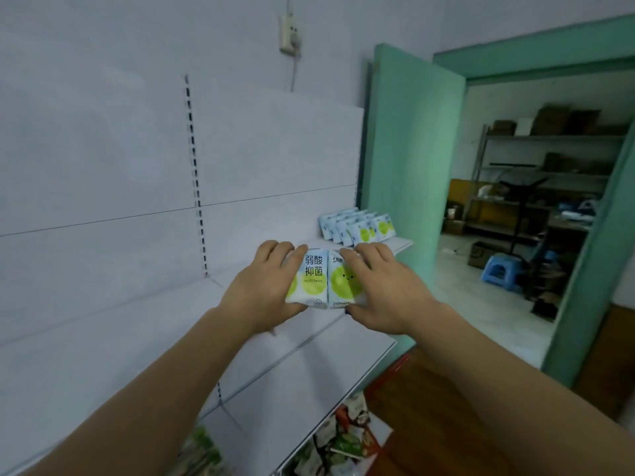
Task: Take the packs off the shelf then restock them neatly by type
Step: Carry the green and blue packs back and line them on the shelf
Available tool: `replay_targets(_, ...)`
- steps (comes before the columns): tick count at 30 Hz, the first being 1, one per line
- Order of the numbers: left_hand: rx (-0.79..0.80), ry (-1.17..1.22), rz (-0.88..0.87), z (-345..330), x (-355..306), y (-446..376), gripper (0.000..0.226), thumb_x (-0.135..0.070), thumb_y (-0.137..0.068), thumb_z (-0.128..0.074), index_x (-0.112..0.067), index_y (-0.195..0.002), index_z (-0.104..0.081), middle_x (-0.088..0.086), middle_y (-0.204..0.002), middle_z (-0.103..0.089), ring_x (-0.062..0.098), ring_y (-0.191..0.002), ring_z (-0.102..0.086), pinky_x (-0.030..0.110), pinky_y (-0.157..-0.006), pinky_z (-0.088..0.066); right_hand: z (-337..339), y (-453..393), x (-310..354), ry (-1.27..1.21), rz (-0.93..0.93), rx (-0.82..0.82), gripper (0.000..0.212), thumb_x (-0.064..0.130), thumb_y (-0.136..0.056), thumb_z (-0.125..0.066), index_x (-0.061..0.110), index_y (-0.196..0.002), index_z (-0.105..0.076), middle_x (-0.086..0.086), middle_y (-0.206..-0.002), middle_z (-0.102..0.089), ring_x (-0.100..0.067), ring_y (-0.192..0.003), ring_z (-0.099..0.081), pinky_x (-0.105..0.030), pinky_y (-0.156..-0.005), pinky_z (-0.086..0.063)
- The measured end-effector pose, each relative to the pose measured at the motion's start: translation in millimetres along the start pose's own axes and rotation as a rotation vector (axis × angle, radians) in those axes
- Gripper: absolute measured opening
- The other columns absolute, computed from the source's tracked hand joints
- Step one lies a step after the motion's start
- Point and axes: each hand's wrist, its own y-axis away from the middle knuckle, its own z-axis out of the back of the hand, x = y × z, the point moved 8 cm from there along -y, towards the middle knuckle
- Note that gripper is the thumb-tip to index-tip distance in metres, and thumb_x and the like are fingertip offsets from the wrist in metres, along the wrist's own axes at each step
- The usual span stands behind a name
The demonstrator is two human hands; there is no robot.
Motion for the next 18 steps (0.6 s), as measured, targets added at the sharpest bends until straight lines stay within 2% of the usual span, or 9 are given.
replay_targets(3,-0.015,0.03,-0.05,-29,-32,-35,0.094,-0.06,-0.075,-0.067,-0.011,-0.148,-0.036,0.009,-0.134,-0.048,0.031,-0.126,-0.04,0.047,-0.071,-0.059,-9,17,-48,0.047,-0.064,0.025,0.091,0.052,-0.079,-0.063,0.018,-0.153,-0.023,-0.008,-0.147,-0.033,-0.028,-0.135,-0.029,-0.046,-0.096,-0.05)
replay_targets(7,-0.023,0.052,-0.1,-61,-75,-86,0.095,-0.068,-0.073,-0.049,-0.013,-0.149,-0.036,0.008,-0.136,-0.046,0.029,-0.129,-0.037,0.044,-0.072,-0.059,-22,30,-115,0.071,-0.114,0.043,0.091,0.052,-0.079,-0.063,0.02,-0.153,-0.02,-0.007,-0.148,-0.032,-0.027,-0.136,-0.029,-0.046,-0.098,-0.049)
replay_targets(14,-0.03,0.063,-0.109,-120,-131,-176,0.094,-0.059,-0.073,-0.075,-0.012,-0.147,-0.04,0.009,-0.134,-0.048,0.03,-0.127,-0.04,0.047,-0.073,-0.059,-54,26,-233,0.1,-0.116,0.043,0.09,0.052,-0.082,-0.064,0.022,-0.154,-0.018,-0.005,-0.15,-0.028,-0.026,-0.137,-0.026,-0.046,-0.098,-0.049)
replay_targets(18,-0.017,0.055,-0.092,-155,-144,-218,0.096,-0.06,-0.074,-0.073,-0.013,-0.149,-0.037,0.009,-0.138,-0.046,0.03,-0.129,-0.038,0.048,-0.093,-0.054,-79,8,-285,0.098,-0.09,0.053,0.089,0.052,-0.083,-0.065,0.022,-0.153,-0.018,-0.006,-0.15,-0.028,-0.026,-0.137,-0.026,-0.047,-0.1,-0.048)
